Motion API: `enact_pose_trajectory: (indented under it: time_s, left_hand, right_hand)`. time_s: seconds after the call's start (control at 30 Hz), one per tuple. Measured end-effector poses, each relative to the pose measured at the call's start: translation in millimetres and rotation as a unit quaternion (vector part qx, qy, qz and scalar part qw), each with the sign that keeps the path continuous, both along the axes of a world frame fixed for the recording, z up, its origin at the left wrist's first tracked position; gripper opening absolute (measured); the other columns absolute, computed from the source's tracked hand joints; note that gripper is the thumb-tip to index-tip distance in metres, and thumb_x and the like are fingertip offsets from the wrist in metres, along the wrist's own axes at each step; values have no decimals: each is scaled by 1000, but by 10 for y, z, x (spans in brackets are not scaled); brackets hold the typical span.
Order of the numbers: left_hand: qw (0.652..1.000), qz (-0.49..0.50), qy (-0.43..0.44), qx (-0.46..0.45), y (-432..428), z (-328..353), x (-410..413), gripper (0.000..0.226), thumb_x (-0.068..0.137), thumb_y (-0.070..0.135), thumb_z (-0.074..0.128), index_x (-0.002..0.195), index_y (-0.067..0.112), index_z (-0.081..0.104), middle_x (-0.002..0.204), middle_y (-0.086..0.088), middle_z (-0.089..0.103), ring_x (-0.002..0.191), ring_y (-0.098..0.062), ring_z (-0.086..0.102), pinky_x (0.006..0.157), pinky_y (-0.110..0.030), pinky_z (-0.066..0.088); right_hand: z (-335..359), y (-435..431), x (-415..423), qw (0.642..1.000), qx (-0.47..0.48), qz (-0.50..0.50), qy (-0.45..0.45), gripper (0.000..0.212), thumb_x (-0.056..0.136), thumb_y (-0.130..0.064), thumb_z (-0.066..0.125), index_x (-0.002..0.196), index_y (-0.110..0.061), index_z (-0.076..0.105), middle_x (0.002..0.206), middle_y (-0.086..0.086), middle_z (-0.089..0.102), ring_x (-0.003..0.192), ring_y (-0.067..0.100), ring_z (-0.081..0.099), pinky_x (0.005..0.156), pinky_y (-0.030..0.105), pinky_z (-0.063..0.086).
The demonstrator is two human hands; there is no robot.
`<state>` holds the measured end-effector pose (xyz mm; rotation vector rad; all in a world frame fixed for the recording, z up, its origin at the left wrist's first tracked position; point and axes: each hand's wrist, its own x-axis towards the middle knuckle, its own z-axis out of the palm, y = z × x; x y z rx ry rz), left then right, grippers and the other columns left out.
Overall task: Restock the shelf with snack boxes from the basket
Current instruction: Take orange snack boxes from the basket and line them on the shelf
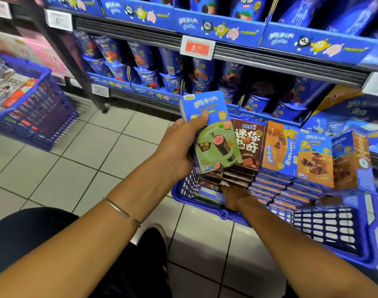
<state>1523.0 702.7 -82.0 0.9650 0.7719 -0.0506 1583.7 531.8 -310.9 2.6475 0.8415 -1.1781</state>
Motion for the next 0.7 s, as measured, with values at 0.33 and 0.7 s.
enact_pose_trajectory:
  time_s: [0.33, 0.7]
  left_hand:
    - [1000, 11, -15, 19, 44, 95, 58, 44, 101, 34, 71, 140, 15, 64, 113, -8, 81, 89, -27, 80, 67, -48, 67]
    - [998, 30, -47, -14, 125, 239, 142, 29, 104, 43, 63, 109, 18, 78, 105, -8, 83, 88, -29, 81, 69, -50, 67]
  right_hand:
    - [541, -441, -37, 967, 212, -141, 11, 34, 97, -27, 60, 131, -28, 54, 120, 8, 67, 108, 30, 64, 91, 43, 54]
    - [1596, -539, -156, 674, 588, -440, 76, 24, 99, -31, 53, 110, -28, 74, 107, -2, 75, 102, 20, 70, 90, 42, 52]
